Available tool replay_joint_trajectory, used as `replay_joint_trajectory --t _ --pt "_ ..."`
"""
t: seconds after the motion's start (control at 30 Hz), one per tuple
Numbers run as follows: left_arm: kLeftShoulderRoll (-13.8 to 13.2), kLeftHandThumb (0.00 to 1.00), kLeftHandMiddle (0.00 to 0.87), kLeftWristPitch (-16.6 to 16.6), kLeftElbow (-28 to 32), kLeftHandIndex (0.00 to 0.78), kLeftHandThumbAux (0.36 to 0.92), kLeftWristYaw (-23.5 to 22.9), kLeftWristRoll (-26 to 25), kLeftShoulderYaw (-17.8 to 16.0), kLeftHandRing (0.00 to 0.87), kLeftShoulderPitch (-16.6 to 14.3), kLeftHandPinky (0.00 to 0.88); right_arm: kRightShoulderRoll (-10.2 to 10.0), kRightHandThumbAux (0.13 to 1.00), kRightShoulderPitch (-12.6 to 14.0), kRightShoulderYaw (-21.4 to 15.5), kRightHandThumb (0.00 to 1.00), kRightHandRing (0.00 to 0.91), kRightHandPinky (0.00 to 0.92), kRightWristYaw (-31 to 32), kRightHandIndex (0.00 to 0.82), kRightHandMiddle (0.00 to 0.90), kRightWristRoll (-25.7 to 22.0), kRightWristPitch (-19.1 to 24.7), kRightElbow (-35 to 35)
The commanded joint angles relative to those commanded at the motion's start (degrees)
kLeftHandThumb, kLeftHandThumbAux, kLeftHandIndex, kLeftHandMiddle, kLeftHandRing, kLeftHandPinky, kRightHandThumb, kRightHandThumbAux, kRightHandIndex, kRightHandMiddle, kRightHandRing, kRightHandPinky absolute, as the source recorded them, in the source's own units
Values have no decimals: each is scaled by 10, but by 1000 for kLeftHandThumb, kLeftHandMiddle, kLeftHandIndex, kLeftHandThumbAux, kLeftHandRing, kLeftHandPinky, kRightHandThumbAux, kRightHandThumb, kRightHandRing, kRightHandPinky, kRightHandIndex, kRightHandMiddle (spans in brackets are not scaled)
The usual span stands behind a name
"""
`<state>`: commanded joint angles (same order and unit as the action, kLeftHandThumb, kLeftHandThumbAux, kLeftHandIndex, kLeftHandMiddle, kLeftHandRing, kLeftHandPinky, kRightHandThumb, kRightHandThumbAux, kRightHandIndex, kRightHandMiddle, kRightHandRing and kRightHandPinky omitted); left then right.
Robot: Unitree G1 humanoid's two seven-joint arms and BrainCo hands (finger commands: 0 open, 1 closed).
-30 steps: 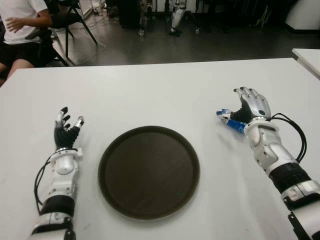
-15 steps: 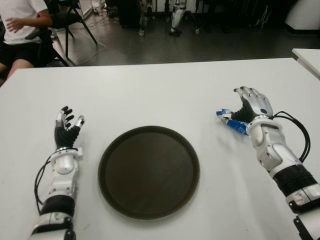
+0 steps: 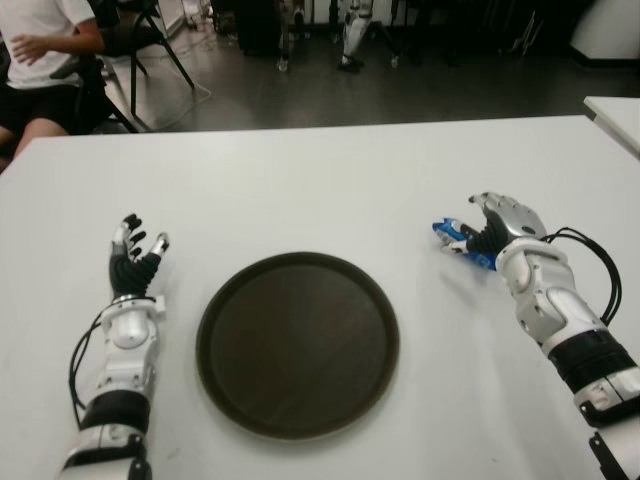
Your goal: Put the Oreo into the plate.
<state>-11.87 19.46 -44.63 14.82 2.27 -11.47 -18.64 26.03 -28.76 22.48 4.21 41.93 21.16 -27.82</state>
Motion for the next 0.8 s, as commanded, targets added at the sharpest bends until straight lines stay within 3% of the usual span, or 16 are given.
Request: replay_joint_trajectory --t 0.27,0.63,0.8 --pt "2 264 97 -3 4 49 656 1 -2 -1 79 0 51 3 554 -9 12 3 0 0 56 0 0 5 18 3" --pt "2 272 128 3 -8 62 649 4 -3 -2 102 -4 54 7 550 -17 27 2 0 0 88 0 0 15 26 -1" --pt "-1 275 137 11 -16 65 649 5 1 0 112 -5 57 0 533 -34 34 0 0 0 92 0 0 13 18 -33"
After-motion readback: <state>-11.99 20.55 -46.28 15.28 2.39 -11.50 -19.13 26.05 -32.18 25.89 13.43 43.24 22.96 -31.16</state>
